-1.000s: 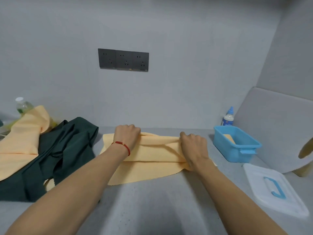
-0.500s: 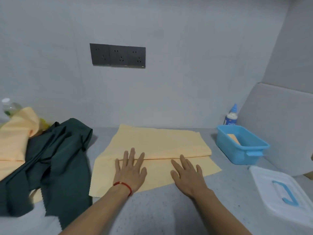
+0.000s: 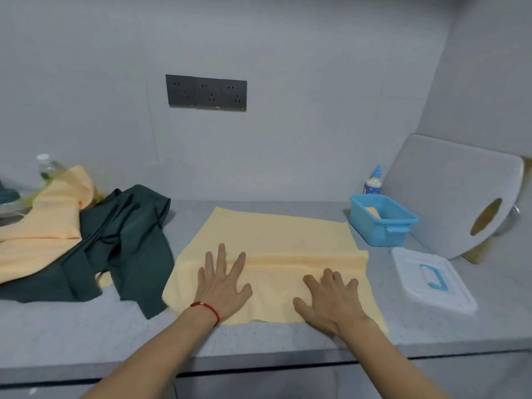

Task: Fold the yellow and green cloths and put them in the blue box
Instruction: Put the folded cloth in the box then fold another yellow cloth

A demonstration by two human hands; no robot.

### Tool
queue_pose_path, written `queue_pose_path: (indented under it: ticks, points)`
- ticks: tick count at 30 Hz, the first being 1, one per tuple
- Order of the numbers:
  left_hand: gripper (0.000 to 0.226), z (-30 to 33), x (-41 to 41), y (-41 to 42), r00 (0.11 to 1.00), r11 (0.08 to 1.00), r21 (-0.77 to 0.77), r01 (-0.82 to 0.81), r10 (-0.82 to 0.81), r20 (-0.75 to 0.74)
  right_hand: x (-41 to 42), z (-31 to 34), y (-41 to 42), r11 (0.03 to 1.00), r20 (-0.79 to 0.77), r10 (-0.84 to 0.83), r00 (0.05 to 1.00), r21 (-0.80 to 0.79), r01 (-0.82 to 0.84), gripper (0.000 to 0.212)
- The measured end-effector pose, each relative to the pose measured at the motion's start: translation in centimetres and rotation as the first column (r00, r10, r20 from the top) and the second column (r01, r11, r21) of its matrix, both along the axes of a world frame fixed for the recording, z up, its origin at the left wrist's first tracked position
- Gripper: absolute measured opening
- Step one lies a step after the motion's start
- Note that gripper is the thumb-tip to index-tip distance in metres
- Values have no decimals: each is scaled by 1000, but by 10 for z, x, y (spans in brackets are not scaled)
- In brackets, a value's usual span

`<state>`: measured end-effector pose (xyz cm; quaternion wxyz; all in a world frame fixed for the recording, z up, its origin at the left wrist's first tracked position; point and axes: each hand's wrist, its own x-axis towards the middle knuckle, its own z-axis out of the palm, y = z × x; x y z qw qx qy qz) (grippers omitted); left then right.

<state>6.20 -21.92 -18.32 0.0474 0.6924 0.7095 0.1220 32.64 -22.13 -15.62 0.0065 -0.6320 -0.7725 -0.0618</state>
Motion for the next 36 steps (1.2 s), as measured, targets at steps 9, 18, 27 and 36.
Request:
queue_pose_path:
  ticks: [9, 18, 27, 36]
  points:
    - [77, 7, 11, -64, 934, 935, -131, 330, -343, -95, 46, -6, -42, 889, -237, 239, 942, -337, -310, 117]
    - [97, 18, -2, -85, 894, 900, -218, 377, -415, -166, 96, 19, -59, 944, -516, 161, 841, -168, -284, 41]
    - [35, 77, -66, -60, 984, 985, -119, 124, -137, -111, 91, 24, -20, 997, -652, -72, 755, -35, 65, 35]
    - [20, 82, -131, 20, 924, 979, -8, -203, 194, 329, 88, 9, 64, 958, -679, -149, 718, 80, 274, 16]
